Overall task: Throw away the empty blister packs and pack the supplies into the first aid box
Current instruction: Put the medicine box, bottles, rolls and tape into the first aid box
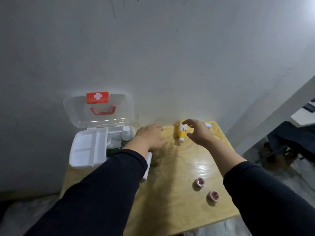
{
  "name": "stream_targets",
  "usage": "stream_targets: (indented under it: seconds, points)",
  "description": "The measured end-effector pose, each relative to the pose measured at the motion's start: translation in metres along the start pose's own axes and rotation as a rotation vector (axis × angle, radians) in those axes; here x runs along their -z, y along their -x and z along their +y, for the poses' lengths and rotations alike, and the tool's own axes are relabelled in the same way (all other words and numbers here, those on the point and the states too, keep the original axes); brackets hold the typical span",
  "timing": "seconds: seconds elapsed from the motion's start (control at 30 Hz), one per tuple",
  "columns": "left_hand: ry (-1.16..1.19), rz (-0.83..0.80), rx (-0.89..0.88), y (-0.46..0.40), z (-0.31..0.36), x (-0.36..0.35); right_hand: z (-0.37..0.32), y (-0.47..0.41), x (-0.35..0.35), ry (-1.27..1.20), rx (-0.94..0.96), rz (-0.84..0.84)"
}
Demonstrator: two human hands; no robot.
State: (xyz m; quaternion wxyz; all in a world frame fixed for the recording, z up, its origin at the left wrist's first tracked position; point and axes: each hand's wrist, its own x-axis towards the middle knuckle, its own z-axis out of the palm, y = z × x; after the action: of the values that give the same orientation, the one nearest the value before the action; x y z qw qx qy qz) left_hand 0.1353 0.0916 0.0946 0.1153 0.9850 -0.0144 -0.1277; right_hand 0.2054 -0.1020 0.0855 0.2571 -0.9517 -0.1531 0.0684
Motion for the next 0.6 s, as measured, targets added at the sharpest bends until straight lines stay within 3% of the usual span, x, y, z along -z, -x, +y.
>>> stream_targets:
  seconds: [0.3,0.6]
  points:
    - [0.104,-0.053,0.214,-0.045,0.031,-0.039,0.056,-0.067,-0.016,0.373,0.416,-0.326]
    - [0.101,-0.101,0.332,-0.054,0.042,-0.055,0.069,-0.102,-0.038,0.708,0.724,-0.388]
